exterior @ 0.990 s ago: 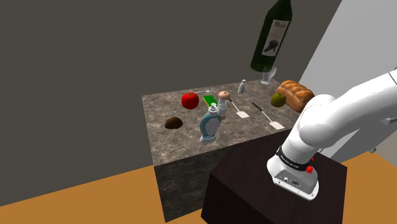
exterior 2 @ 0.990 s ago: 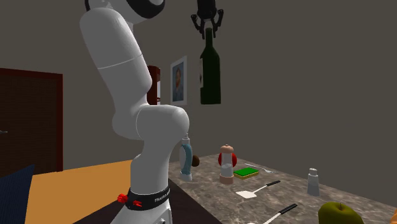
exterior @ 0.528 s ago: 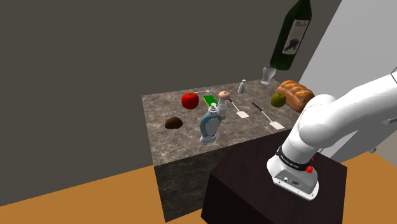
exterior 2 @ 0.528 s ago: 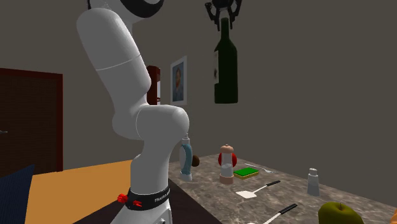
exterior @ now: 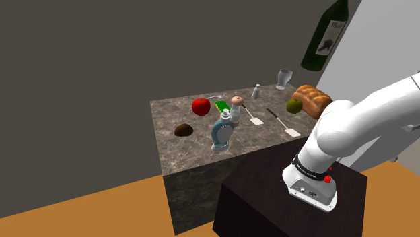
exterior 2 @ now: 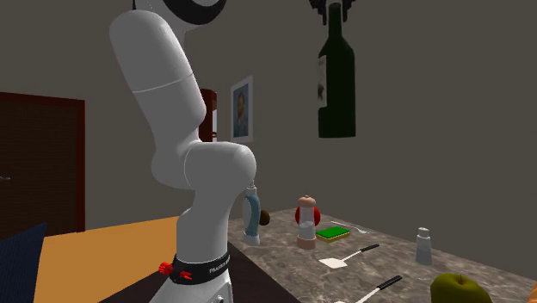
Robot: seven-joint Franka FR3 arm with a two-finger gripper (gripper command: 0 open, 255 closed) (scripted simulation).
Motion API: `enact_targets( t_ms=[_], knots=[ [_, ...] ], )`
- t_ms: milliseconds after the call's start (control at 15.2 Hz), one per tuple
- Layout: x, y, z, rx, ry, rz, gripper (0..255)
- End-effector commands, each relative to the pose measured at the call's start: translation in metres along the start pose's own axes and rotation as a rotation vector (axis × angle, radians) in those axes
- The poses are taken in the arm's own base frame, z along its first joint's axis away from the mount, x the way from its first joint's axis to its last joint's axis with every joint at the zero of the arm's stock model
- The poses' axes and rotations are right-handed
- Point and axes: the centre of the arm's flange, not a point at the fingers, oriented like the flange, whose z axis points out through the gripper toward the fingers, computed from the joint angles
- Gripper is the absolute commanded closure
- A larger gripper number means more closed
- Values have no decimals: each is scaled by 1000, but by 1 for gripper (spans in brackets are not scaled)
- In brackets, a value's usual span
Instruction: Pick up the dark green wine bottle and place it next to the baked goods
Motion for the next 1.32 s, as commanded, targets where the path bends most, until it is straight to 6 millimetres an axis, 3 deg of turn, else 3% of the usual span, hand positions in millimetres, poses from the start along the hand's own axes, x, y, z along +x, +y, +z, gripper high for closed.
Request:
enact_targets(
  t_ms=[0, 858, 1254],
  knots=[
    [-16, 21, -2, -1, 0, -2, 255],
    [-127, 153, -14, -1, 0, -2, 255],
    [-133, 151, 17, -1, 0, -2, 255]
  ],
)
